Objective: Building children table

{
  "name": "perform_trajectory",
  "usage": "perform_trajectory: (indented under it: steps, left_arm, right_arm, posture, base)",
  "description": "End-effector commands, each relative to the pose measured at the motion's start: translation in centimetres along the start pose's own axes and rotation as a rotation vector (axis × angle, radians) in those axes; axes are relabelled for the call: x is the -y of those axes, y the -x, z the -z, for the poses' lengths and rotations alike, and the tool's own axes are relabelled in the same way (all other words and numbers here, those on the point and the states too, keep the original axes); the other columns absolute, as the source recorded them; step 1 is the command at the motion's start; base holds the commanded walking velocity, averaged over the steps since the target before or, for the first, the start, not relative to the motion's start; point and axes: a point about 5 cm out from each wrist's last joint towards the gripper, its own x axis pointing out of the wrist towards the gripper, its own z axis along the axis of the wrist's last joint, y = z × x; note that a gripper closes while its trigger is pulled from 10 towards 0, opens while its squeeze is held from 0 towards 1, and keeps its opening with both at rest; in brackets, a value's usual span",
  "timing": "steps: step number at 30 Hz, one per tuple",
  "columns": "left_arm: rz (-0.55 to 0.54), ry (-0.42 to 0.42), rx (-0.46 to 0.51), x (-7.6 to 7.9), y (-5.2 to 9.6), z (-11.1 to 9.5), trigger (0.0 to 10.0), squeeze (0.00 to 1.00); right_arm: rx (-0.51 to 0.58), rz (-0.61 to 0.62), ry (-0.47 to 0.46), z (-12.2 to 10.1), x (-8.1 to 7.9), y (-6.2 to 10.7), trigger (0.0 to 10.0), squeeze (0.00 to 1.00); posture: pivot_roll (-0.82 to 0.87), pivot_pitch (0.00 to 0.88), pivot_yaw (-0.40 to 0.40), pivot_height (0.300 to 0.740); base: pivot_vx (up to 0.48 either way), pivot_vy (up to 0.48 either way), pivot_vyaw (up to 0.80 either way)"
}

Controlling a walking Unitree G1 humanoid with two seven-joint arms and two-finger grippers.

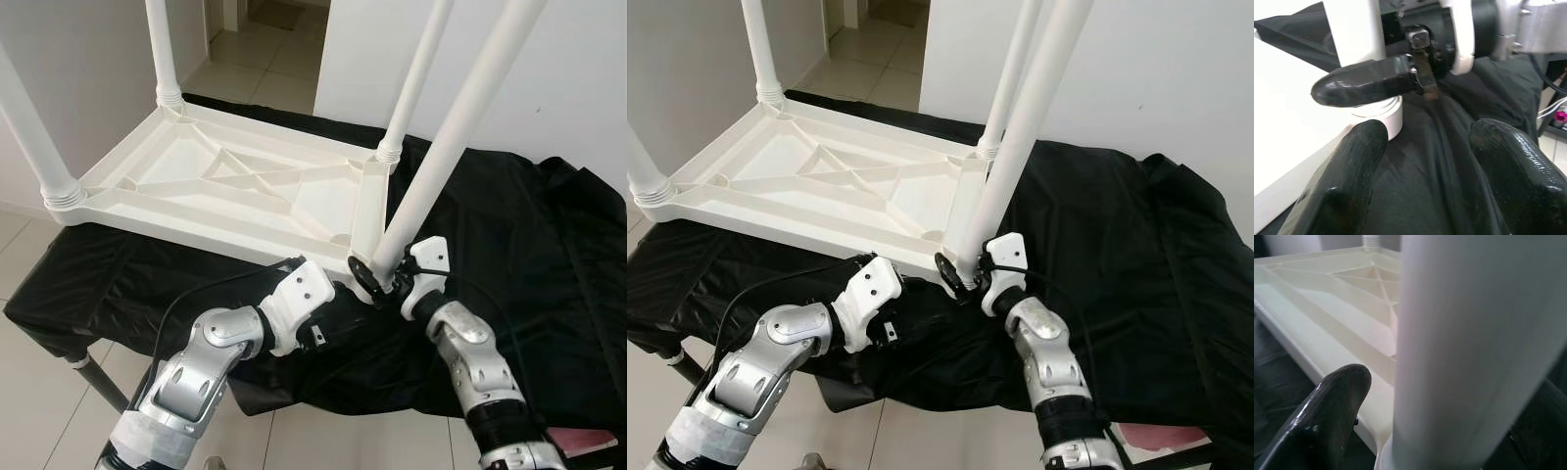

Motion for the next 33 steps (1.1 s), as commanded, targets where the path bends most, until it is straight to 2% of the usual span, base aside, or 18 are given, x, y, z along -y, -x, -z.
perform_trajectory:
  steps: [1,8,9,11,12,24,25,27,28,33]
  left_arm:
    - [-0.03,-0.003,0.006,-0.1,-0.2,-0.1,10.0,0.0]
    - [-0.037,-0.004,0.007,-0.2,-0.1,-0.1,10.0,0.0]
    - [-0.04,-0.003,0.007,-0.3,-0.1,-0.1,10.0,0.0]
    - [-0.042,-0.003,0.006,-0.3,-0.1,-0.1,10.0,0.0]
    - [-0.044,-0.002,0.006,-0.3,0.0,-0.1,10.0,0.0]
    - [-0.049,0.003,0.005,-0.3,0.2,-0.1,10.0,0.0]
    - [-0.049,0.004,0.004,-0.3,0.2,-0.1,10.0,0.0]
    - [-0.049,0.005,0.004,-0.3,0.2,-0.1,10.0,0.0]
    - [-0.049,0.006,0.004,-0.3,0.1,-0.1,10.0,0.0]
    - [-0.048,0.008,0.004,-0.2,0.1,-0.1,10.0,0.0]
  right_arm:
    - [-0.02,-0.044,0.008,0.4,0.1,-0.2,10.0,0.0]
    - [-0.047,-0.1,0.033,0.7,0.3,-1.0,10.0,0.0]
    - [-0.058,-0.118,0.035,0.9,0.4,-1.1,7.1,0.0]
    - [-0.067,-0.135,0.036,1.1,0.5,-1.2,7.1,0.0]
    - [-0.073,-0.142,0.035,1.2,0.6,-1.3,0.0,0.0]
    - [-0.078,-0.167,0.004,1.9,0.9,-1.1,0.0,0.0]
    - [-0.081,-0.164,0.001,2.0,0.9,-1.0,8.4,0.0]
    - [-0.083,-0.162,0.0,2.1,0.9,-1.0,8.4,0.0]
    - [-0.082,-0.163,-0.006,2.1,0.8,-0.9,10.0,0.0]
    - [-0.072,-0.159,-0.017,2.1,0.8,-0.8,10.0,0.0]
  posture:
    - [0.05,0.013,-0.1,0.74]
    - [0.05,0.017,-0.102,0.74]
    - [0.05,0.017,-0.102,0.74]
    - [0.05,0.017,-0.102,0.74]
    - [0.06,0.026,-0.104,0.74]
    - [0.06,0.042,-0.099,0.74]
    - [0.06,0.042,-0.099,0.74]
    - [0.06,0.042,-0.099,0.74]
    - [0.05,0.046,-0.098,0.74]
    - [0.05,0.047,-0.099,0.74]
  base:
    - [0.0,0.0,0.0]
    - [0.0,0.0,0.0]
    - [0.0,0.0,0.0]
    - [0.0,0.0,0.0]
    - [0.0,0.0,0.0]
    - [0.0,0.0,0.0]
    - [0.0,0.0,0.0]
    - [0.0,0.0,0.0]
    - [0.0,0.0,0.0]
    - [0.0,0.0,0.0]
